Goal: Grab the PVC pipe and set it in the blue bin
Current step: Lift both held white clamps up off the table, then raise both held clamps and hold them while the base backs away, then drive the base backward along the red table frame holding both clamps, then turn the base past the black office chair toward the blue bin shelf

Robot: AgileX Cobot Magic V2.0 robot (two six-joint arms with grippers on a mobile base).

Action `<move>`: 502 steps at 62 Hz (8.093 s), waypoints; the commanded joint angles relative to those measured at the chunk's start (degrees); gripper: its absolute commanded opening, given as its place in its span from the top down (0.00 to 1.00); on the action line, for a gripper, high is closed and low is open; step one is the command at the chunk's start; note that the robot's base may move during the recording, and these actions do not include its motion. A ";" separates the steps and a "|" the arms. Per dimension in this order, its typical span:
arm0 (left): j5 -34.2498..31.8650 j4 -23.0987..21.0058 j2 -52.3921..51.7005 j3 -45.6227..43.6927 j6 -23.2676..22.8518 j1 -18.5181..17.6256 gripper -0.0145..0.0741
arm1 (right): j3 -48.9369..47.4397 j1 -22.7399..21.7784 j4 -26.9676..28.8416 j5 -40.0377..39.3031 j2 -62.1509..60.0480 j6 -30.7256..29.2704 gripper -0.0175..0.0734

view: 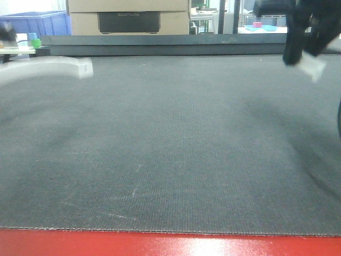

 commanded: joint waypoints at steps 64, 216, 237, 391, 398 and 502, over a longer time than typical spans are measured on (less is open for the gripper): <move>-43.31 -5.93 -41.67 33.01 7.50 -6.53 0.96 | 34.70 -10.42 -3.32 -38.87 -42.27 -5.32 0.98; -54.05 -5.93 -51.06 33.01 7.50 -14.00 0.96 | 36.58 -10.42 -2.78 -43.53 -58.85 -5.32 0.98; -54.05 -5.93 -51.06 33.01 7.50 -14.00 0.96 | 36.58 -10.42 -2.78 -43.53 -58.85 -5.32 0.98; -54.17 -5.93 -51.06 33.01 7.50 -14.00 0.96 | 36.58 -10.42 -2.78 -43.53 -58.85 -5.32 0.98; -54.17 -5.93 -51.06 33.01 7.50 -14.00 0.96 | 36.58 -10.42 -2.78 -43.53 -58.85 -5.32 0.98; -54.17 -5.93 -51.06 33.01 7.50 -14.00 0.96 | 36.58 -10.42 -2.78 -43.53 -58.85 -5.32 0.98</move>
